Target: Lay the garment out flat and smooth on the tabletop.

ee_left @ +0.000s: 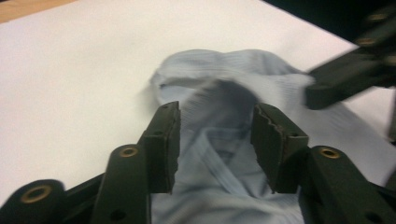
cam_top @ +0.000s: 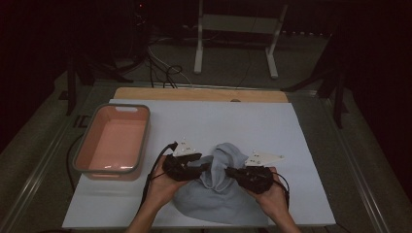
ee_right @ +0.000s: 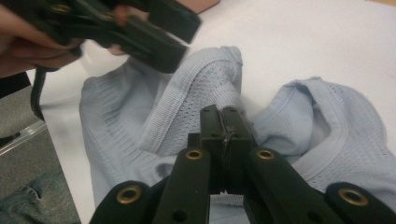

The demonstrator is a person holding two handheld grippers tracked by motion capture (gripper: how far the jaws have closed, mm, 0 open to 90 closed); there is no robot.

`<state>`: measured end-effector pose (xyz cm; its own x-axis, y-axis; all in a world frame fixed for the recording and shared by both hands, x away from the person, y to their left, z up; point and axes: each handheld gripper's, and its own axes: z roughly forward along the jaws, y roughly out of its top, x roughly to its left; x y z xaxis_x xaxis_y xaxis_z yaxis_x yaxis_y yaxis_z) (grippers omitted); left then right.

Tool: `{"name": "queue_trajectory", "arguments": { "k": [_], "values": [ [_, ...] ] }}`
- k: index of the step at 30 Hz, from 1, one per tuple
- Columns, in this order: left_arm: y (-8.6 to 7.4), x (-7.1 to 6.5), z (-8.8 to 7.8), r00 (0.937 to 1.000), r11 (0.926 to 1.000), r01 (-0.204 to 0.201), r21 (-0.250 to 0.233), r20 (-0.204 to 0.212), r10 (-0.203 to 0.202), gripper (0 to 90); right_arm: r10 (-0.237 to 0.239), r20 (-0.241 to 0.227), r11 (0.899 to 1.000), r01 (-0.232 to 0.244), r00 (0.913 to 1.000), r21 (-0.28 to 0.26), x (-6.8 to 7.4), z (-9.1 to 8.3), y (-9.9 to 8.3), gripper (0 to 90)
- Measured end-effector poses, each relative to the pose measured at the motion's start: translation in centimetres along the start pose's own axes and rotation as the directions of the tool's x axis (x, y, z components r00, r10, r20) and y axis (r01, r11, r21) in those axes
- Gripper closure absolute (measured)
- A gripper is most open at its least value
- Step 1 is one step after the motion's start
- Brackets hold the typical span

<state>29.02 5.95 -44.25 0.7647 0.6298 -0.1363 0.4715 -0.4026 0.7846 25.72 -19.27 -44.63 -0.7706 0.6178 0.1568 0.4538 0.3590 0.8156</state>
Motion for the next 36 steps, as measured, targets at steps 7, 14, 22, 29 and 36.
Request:
{"name": "queue_trajectory", "arguments": {
  "k": [7,14,22,29,36],
  "values": [
    [0.3,0.2,2.1,0.9994,0.9970,-0.027,0.073,-0.019,0.028,46.1,-0.023,-0.014,1.000,0.023,0.9996,-0.013,0.4,-0.4,0.4,89.5],
    [0.5,0.6,2.9,0.9996,0.9951,-0.028,0.095,0.010,0.028,75.1,-0.050,-0.014,0.999,0.049,0.9987,-0.019,0.6,-0.6,0.6,89.5],
    [1.1,1.3,1.3,1.0000,0.9993,-0.007,0.036,-0.005,0.007,90.0,-0.030,0.032,0.999,0.030,0.9990,-0.019,-0.4,-1.1,0.4,60.9],
    [1.2,1.6,1.2,1.0000,0.9994,0.006,0.033,-0.004,-0.006,90.0,0.017,0.036,1.000,-0.017,0.9992,-0.006,-1.5,-1.3,-0.2,54.5],
    [1.2,1.6,1.3,1.0000,0.9996,0.003,0.028,-0.007,-0.003,89.9,0.108,0.027,0.993,-0.109,0.9938,0.044,-2.1,1.0,-0.4,40.0]
  ]
}}
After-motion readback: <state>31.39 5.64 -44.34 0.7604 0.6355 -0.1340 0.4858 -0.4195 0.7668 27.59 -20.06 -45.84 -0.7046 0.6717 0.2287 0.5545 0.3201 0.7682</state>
